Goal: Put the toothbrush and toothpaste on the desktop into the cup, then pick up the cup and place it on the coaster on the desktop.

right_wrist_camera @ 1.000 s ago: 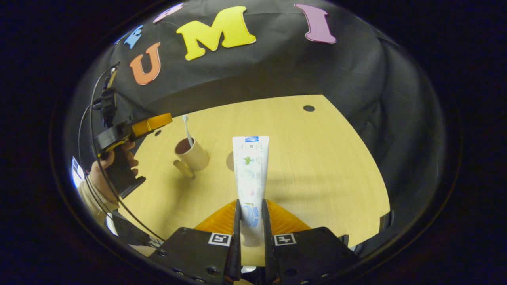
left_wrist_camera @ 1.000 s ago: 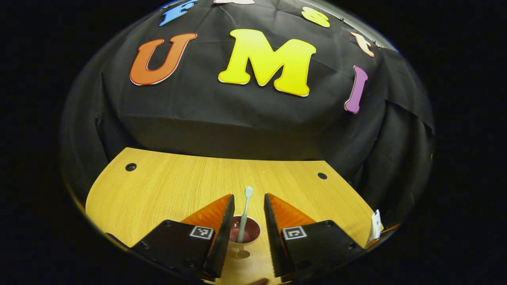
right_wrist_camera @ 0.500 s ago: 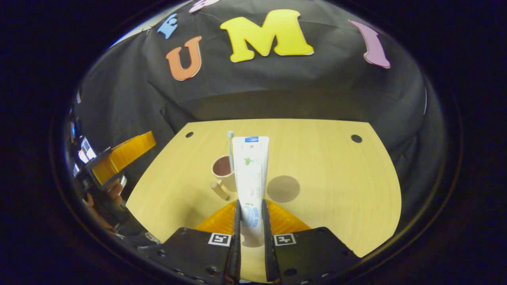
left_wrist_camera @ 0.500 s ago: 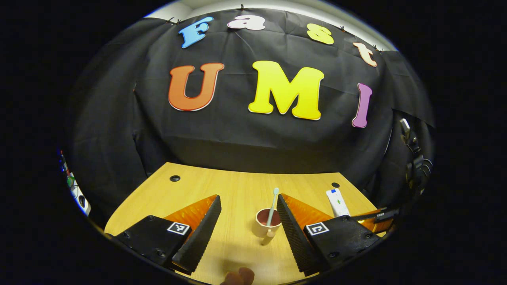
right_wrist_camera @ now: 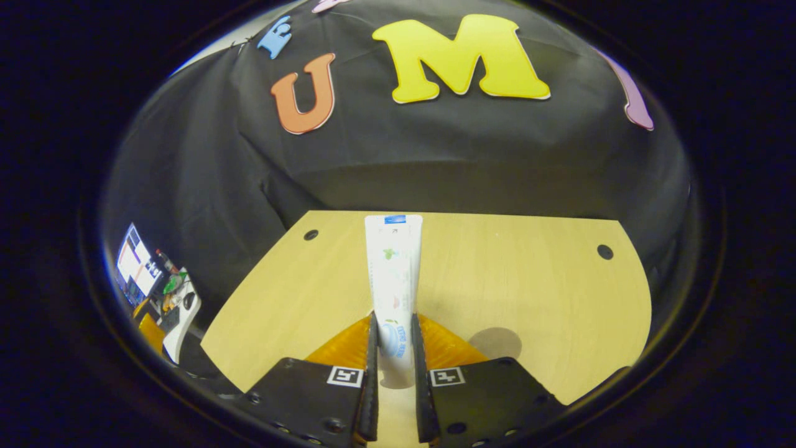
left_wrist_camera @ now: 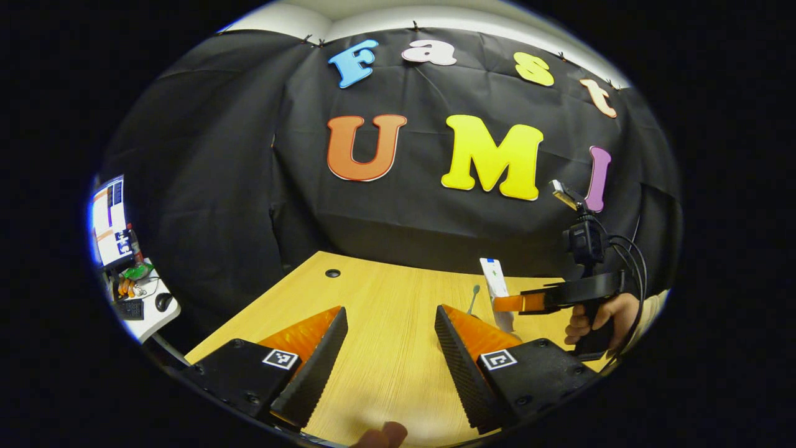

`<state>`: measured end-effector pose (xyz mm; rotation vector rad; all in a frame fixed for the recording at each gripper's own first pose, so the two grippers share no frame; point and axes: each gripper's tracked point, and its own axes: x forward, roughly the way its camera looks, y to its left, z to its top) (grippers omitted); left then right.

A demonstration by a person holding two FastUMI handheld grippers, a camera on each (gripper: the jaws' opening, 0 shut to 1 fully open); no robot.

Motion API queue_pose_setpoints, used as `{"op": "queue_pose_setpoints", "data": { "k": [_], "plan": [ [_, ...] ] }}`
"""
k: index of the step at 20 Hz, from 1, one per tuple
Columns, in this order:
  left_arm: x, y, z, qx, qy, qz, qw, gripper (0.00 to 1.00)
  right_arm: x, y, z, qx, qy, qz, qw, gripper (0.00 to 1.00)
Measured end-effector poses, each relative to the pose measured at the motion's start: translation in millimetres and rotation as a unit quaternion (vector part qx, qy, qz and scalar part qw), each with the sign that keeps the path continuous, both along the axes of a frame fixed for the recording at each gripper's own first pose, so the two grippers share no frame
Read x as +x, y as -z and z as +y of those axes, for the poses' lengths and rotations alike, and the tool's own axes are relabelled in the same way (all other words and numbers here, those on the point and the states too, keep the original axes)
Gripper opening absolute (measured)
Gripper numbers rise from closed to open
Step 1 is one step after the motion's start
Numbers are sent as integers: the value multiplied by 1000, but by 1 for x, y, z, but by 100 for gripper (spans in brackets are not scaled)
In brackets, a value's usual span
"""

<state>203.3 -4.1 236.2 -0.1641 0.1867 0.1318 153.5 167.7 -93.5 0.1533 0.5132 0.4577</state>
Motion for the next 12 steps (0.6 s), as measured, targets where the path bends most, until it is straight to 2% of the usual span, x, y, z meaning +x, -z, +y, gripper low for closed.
{"op": "queue_pose_setpoints", "data": {
  "k": [5, 9, 12],
  "plan": [
    [-4, 18, 9, -10, -23, 15, 1000, 90, 29, 14, 18, -4, 25, 24, 999, 26],
    [-8, 22, 10, -44, -19, 11, 999, 91, 38, 19, 25, -6, 35, 34, 999, 26],
    [-8, 26, 13, -46, -15, 16, 999, 90, 40, 19, 24, 0, 41, 39, 998, 24]
  ]
}}
